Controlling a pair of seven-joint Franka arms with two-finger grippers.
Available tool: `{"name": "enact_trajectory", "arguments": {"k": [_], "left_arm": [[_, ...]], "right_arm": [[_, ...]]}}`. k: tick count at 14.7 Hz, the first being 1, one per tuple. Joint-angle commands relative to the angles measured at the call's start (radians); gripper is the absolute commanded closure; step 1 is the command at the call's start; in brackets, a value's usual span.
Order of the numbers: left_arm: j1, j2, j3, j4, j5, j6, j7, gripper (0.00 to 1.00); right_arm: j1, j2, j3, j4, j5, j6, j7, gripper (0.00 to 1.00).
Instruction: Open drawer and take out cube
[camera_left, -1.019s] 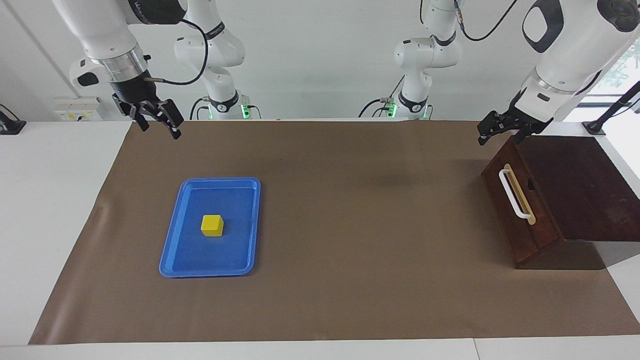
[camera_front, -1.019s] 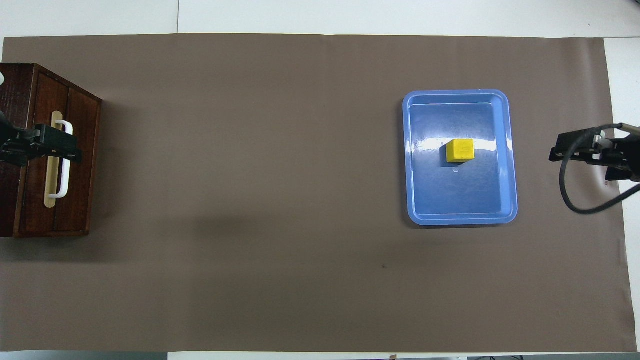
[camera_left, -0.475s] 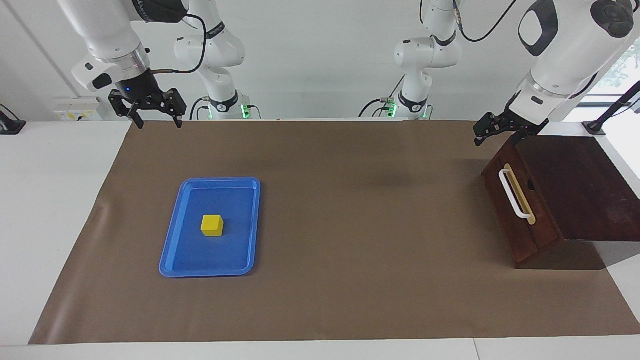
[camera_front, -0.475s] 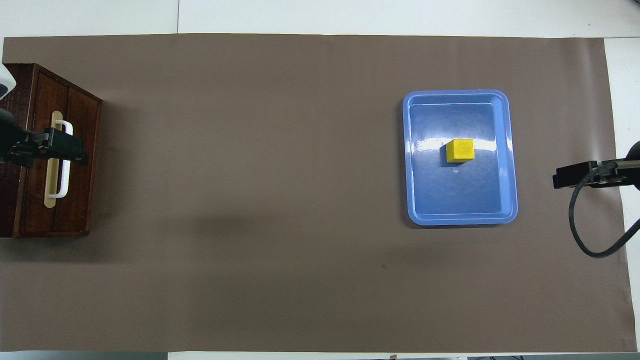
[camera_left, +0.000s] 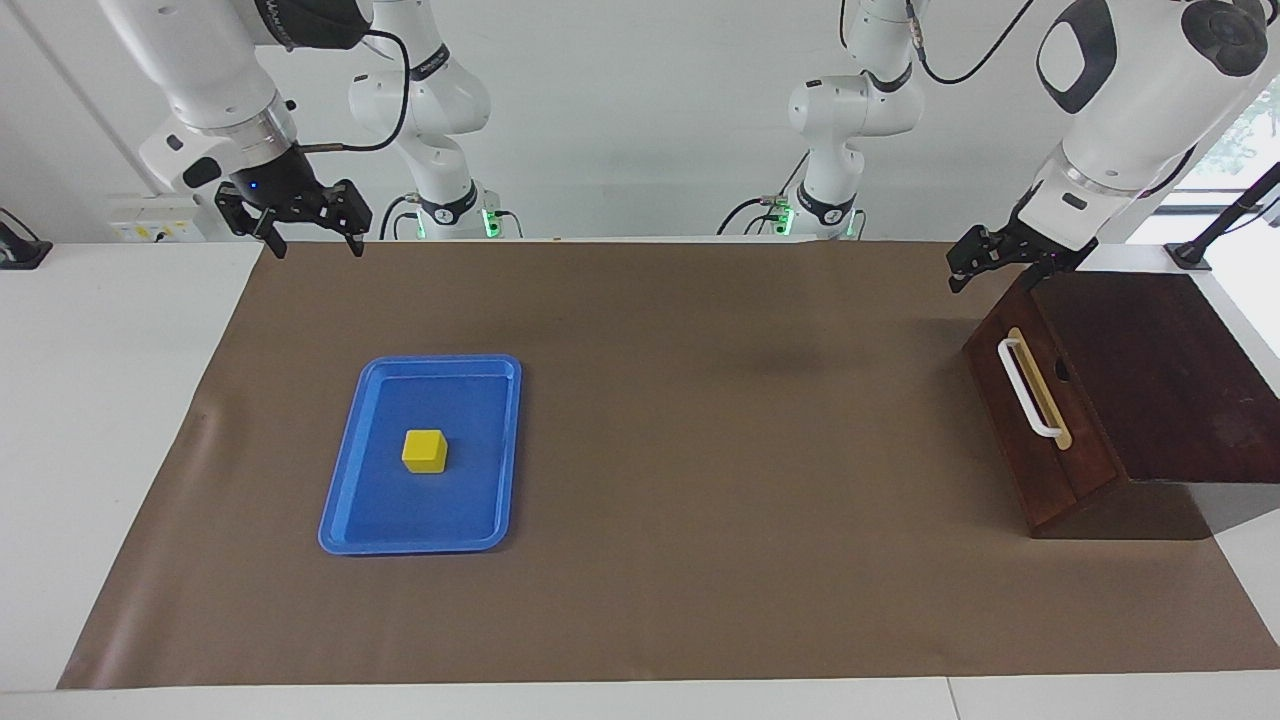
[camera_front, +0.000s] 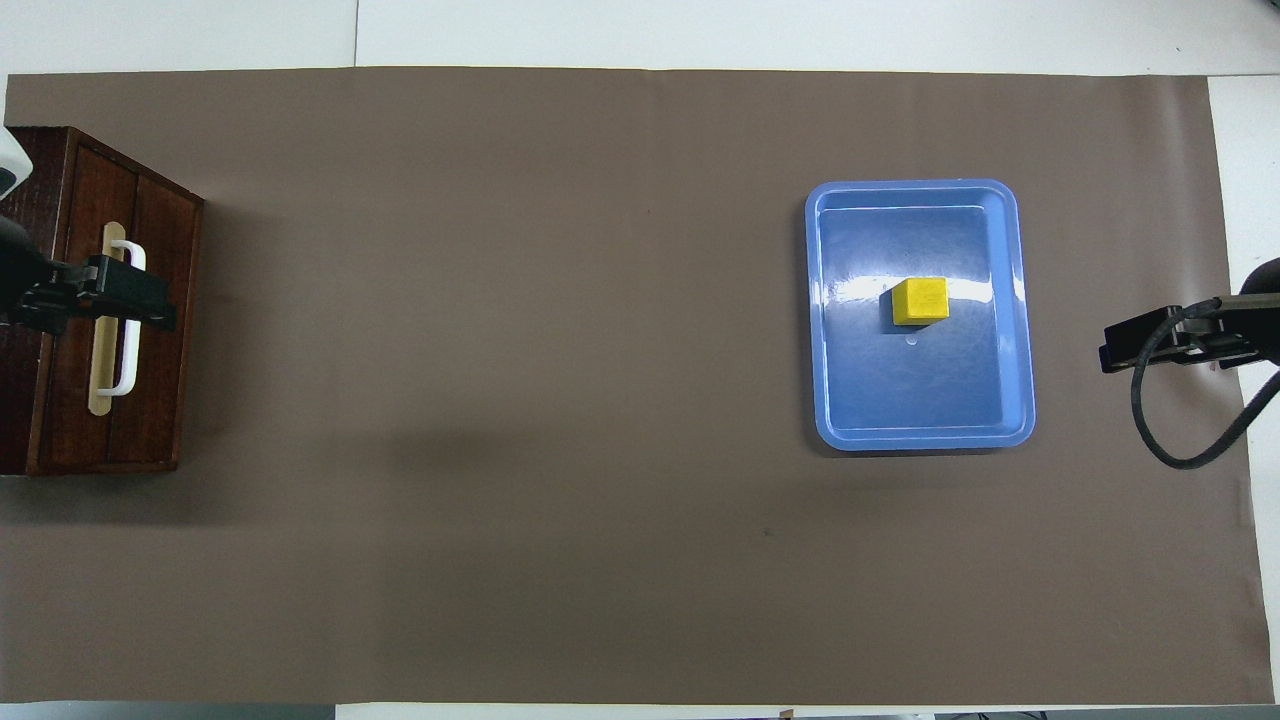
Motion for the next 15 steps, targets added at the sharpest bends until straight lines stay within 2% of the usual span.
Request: {"name": "enact_trajectory", "arguments": {"k": [1, 10, 15], "left_arm": [[-0.004, -0.016, 0.005, -0.023, -0.007, 0.018, 0.014, 0.00], [-0.004, -0.016, 0.007, -0.023, -0.007, 0.019, 0.013, 0.00], [-0.003, -0.016, 0.007, -0.023, -0.007, 0.019, 0.013, 0.00]], "right_arm": [[-0.021, -0.026, 0.014, -0.045, -0.018, 0.011, 0.002, 0.00], [-0.026, -0.032, 0.014, -0.062, -0.018, 0.085, 0.074, 0.00], [-0.026, -0.032, 0.012, -0.062, -0.018, 0.085, 0.076, 0.00]]}}
